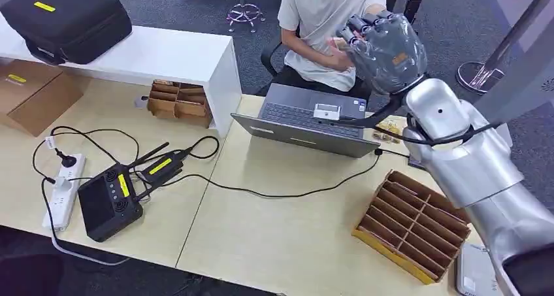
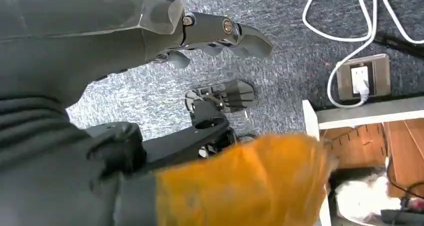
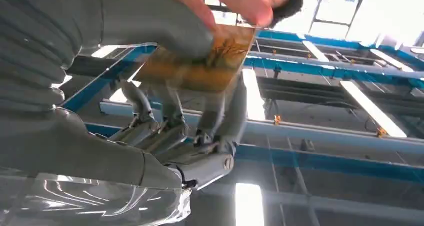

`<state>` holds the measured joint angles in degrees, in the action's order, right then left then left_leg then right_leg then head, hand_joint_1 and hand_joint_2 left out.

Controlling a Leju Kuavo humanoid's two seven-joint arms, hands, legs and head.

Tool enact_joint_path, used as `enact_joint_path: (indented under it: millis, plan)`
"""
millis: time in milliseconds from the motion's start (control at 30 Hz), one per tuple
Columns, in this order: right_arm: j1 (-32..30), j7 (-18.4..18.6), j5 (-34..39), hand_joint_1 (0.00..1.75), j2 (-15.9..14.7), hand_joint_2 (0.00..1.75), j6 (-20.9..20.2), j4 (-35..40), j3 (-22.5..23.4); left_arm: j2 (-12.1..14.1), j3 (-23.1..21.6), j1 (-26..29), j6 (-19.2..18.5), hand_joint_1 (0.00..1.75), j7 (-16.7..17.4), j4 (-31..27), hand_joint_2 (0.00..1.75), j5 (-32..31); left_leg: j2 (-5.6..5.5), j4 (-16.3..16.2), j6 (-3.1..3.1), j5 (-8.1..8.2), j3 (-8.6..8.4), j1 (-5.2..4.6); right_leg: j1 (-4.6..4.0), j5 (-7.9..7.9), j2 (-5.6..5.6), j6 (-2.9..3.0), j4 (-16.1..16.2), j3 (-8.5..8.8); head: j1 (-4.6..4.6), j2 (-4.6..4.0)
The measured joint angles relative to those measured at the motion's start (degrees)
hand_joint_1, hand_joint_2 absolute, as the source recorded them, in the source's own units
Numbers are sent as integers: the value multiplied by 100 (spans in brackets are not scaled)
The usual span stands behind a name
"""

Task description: Pass the card to the sensor for recognition and then transmit it.

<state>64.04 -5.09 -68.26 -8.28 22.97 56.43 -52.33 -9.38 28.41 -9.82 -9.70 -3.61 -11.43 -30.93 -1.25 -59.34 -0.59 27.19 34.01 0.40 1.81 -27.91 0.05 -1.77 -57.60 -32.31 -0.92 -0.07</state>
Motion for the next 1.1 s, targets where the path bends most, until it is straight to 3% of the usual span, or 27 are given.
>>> enact_joint_path:
  millis: [867,1000,1100]
  plan:
    - [-58,-146,239,0,-15,175,141,-306,-50,0,11,33,92,0,7,0,175,131,4,-1,0,0,-3,1,-1,0,5,0,0,-4,0,0]
    - [-605,-457,665,0,-311,175,588,246,70,0,88,75,140,0,-13,0,175,280,0,-2,0,2,-5,2,-1,0,1,0,5,-2,0,0]
    - [-1323,-544,819,0,-788,175,889,1012,212,2,190,158,184,0,-98,-2,175,419,-14,-2,5,6,-3,4,-1,-4,-13,-4,15,4,0,0]
